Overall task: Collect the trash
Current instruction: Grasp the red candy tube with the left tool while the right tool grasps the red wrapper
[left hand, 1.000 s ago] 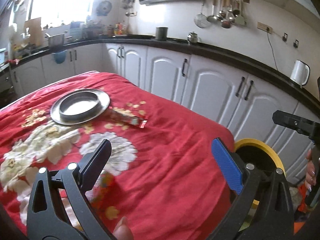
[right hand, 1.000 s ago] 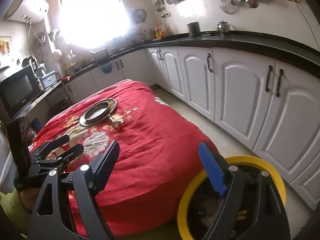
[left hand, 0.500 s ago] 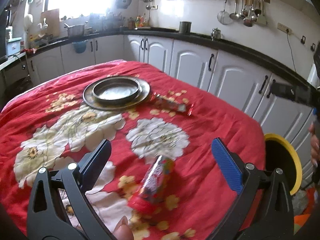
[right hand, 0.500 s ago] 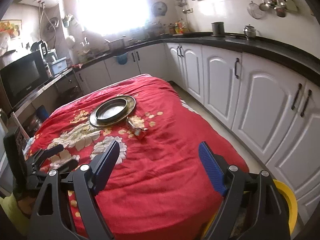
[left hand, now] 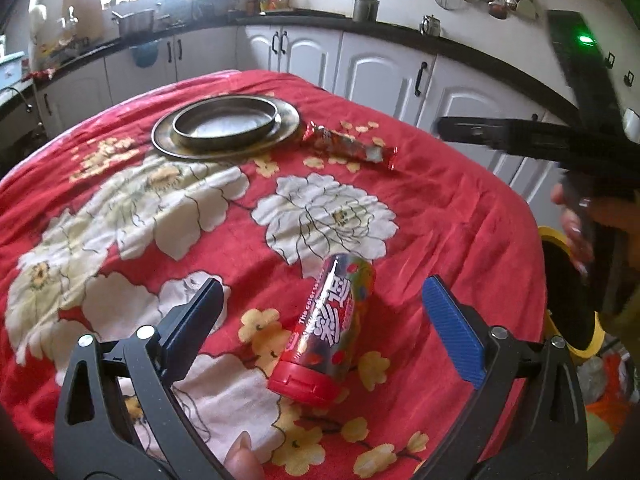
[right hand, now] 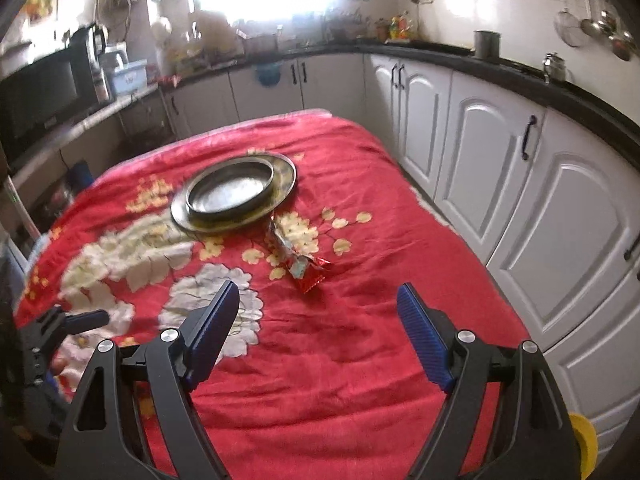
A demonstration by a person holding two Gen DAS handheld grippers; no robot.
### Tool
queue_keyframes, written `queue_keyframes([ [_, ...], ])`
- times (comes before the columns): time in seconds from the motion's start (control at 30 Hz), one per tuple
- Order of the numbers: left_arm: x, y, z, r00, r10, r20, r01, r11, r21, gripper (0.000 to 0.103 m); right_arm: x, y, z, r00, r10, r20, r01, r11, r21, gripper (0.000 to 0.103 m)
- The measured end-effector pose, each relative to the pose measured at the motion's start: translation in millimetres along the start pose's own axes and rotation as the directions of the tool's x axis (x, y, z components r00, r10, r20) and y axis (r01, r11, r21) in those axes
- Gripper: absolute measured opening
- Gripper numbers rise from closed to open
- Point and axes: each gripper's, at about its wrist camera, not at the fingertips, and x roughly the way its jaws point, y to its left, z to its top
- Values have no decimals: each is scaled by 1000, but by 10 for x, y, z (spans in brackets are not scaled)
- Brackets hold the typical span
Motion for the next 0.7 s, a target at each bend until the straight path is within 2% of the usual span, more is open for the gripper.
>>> queue_keyframes([
  [0.03,22,0,-3,1000,-6,-8,6,1000,1,83,82,13,11,1000,-1,-13,1,1000,-8,78],
  [0.17,115,-15,-42,999,-25,-48,26,1000,5,77,387,73,54,998,0,-58,-3,999,-47,77],
  [0.3,229,-6,-92,994,-49,-100,48,999,-9,63,644,146,127,997,-6,-80,-3,995,-100,77],
  [0.4,239,-14,-101,993,-54,-107,53,999,-11,59,822,175,183,994,-22,-103,9,992,-129,77],
  [0.5,263,-43,-121,992,-46,-117,46,999,-3,50,978,204,221,991,-37,-126,16,987,-157,77],
  [0.57,269,-81,-129,992,-40,-119,42,999,11,50,1081,225,238,988,-54,-141,28,983,-179,77],
  [0.63,272,-104,-134,992,-35,-121,38,999,19,43,1168,228,248,986,-63,-157,32,981,-192,76],
  [0.7,276,-109,-136,992,-33,-122,36,999,20,38,1245,219,248,983,-71,-172,36,980,-196,70],
])
